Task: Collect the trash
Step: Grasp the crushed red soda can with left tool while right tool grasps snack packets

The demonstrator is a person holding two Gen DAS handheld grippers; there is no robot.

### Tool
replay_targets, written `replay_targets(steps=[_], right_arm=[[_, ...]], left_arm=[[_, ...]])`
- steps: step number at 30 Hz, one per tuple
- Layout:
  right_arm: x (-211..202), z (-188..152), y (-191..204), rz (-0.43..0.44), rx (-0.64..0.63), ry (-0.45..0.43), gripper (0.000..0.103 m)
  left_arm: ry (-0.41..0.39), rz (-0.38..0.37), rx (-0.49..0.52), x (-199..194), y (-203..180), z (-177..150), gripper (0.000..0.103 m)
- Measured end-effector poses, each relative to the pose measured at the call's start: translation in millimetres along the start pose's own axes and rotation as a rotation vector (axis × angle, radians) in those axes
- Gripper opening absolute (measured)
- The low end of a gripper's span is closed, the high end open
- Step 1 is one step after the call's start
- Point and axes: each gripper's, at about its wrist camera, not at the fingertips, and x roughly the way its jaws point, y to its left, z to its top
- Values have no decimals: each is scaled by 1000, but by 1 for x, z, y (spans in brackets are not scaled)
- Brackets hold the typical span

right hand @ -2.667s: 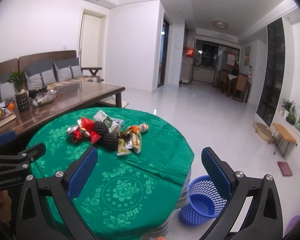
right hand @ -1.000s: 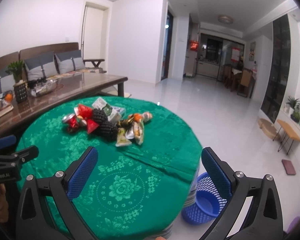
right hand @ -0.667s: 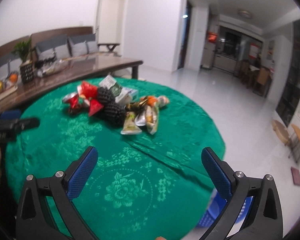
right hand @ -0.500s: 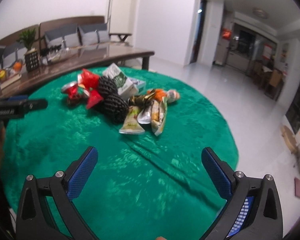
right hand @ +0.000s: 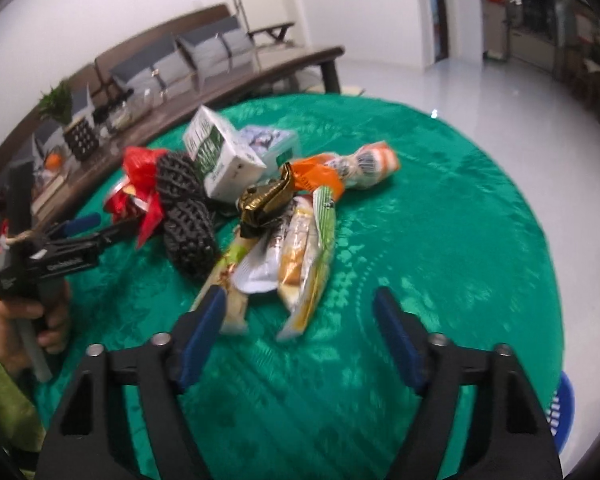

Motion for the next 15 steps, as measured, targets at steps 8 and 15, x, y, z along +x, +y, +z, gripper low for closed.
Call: replay_targets(steps=[8,15], right_arm=[[10,0,-11,33,57,63,18],[-23,-20,-11,-3,74,129,18]], left_arm=[[8,59,-19,-10,37,-1,103],[19,16,-6,-31,55,-13,103]])
